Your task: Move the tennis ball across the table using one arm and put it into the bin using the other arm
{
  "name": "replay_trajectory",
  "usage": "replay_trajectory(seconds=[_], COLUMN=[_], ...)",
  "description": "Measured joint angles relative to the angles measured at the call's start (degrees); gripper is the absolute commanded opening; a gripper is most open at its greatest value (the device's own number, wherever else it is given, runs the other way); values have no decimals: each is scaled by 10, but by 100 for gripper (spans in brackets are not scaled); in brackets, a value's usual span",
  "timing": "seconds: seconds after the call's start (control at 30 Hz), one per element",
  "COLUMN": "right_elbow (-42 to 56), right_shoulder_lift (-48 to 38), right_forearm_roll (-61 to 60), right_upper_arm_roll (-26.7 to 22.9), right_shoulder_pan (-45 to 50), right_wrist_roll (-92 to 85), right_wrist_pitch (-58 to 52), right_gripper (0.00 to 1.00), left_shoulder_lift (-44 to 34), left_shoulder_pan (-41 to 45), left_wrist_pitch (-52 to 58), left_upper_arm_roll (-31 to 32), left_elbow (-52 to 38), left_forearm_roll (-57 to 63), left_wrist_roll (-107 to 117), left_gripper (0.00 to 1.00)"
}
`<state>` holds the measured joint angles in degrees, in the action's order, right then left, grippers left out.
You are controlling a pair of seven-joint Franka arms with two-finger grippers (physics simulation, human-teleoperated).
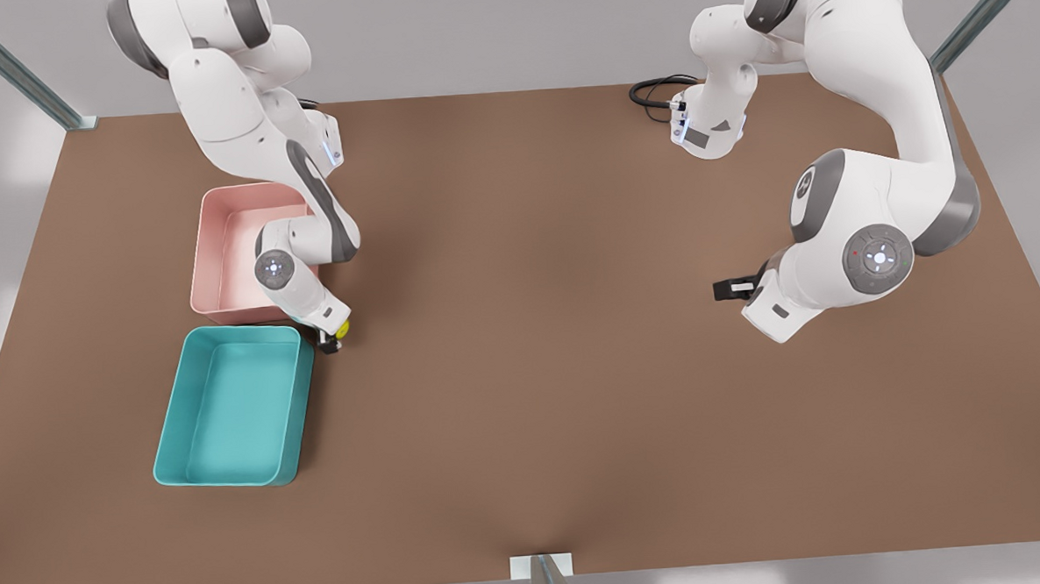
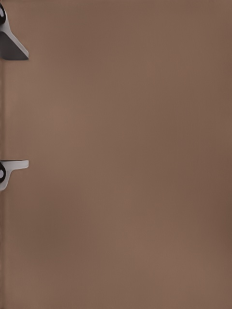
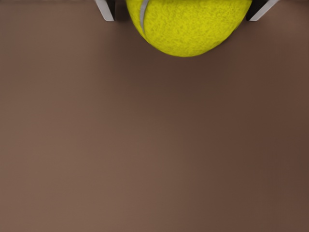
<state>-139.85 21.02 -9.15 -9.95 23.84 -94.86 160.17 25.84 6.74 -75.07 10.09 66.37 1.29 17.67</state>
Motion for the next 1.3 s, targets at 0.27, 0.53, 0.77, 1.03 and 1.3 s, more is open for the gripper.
replay_trajectory(seconds=[0.27,0.53,0.77,1.03,1.3], right_elbow=[2,16,140,286,369], right_shoulder_lift=[1,-24,-32,-1,90], right_forearm_roll=[-1,0,0,13,19], right_upper_arm_roll=[1,1,-15,-56,-57], right_shoulder_pan=[5,7,0,-31,-88], right_wrist_roll=[-5,-7,-8,-11,-12], right_wrist_pitch=[16,16,-56,-203,-269], right_gripper=[60,55,57,57,100], left_shoulder_lift=[1,1,1,2,-8], left_shoulder_pan=[0,0,0,1,5], left_wrist_pitch=[0,0,1,0,0], left_upper_arm_roll=[0,0,0,0,2], left_elbow=[0,-1,-1,-1,-1], left_forearm_roll=[0,1,1,1,10], left_wrist_roll=[-1,-2,-2,-2,-1], left_gripper=[100,100,100,100,100])
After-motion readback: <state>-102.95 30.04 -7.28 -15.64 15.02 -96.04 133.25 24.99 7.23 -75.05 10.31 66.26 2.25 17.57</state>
